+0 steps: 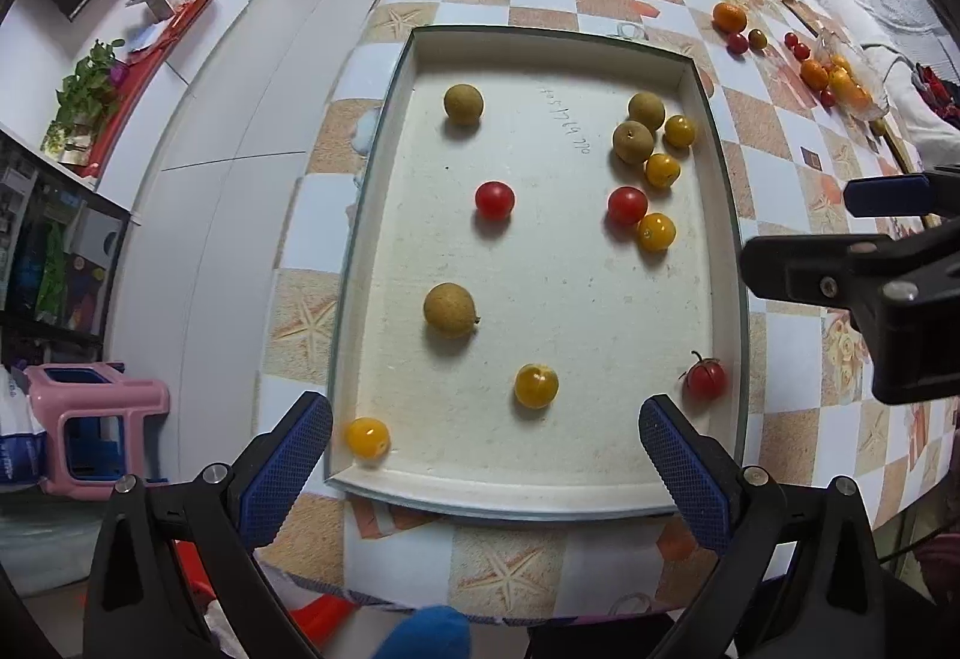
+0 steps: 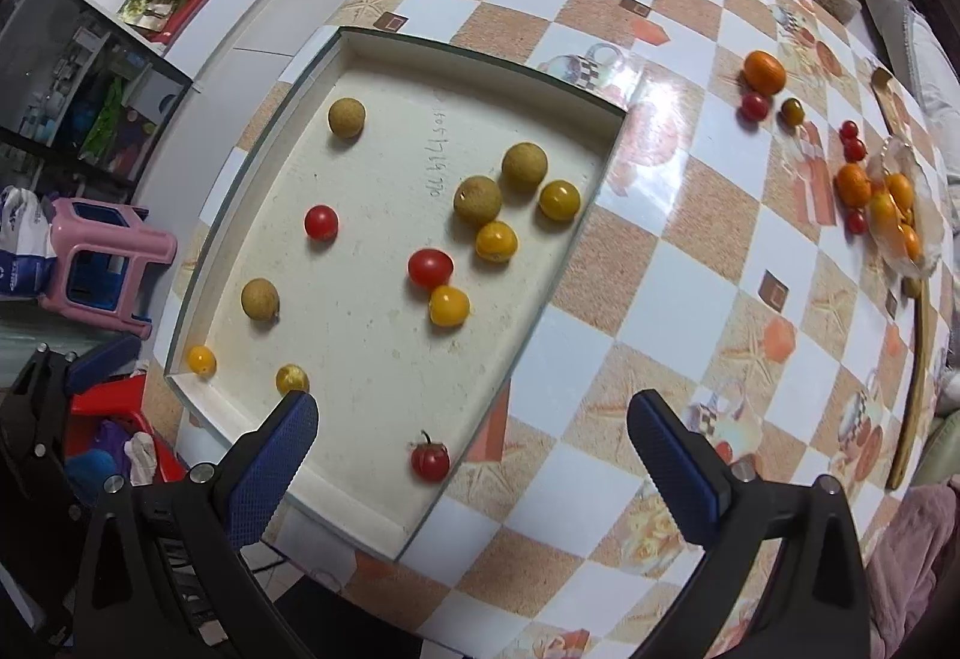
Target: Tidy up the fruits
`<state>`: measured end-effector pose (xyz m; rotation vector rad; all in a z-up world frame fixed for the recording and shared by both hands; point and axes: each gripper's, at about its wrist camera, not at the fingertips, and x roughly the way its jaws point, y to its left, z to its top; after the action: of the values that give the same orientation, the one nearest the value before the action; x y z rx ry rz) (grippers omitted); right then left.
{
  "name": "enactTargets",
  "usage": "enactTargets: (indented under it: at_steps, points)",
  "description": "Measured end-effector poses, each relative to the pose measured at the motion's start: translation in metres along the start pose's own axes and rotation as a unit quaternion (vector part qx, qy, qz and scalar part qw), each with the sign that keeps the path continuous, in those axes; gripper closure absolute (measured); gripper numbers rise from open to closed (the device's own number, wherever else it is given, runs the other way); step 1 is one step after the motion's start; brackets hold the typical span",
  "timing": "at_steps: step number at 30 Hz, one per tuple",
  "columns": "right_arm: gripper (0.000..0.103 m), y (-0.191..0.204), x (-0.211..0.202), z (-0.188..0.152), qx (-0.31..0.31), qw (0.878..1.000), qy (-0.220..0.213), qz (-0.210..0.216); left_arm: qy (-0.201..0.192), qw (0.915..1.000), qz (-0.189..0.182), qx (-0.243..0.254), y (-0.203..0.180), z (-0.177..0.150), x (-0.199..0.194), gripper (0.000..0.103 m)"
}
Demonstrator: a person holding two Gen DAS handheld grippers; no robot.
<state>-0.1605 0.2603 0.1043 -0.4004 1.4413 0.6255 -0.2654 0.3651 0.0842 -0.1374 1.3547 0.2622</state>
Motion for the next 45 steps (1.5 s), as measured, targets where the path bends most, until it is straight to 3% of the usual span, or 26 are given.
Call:
enactTargets:
  at_steps: [15, 45]
  points:
    - [0.0, 0.001, -0.03, -0.019, -0.01, 1.0, 0.008, -0.011, 0.008, 0.9994, 0.006, 0.033, -0.007, 0.006, -0.027, 0.0]
    - [0.0, 0.002, -0.04, -0.003, -0.034, 0.999, 0.008, -0.008, 0.019, 0.9983, 0.009, 0.054, -0.019, 0.019, -0.035, 0.0]
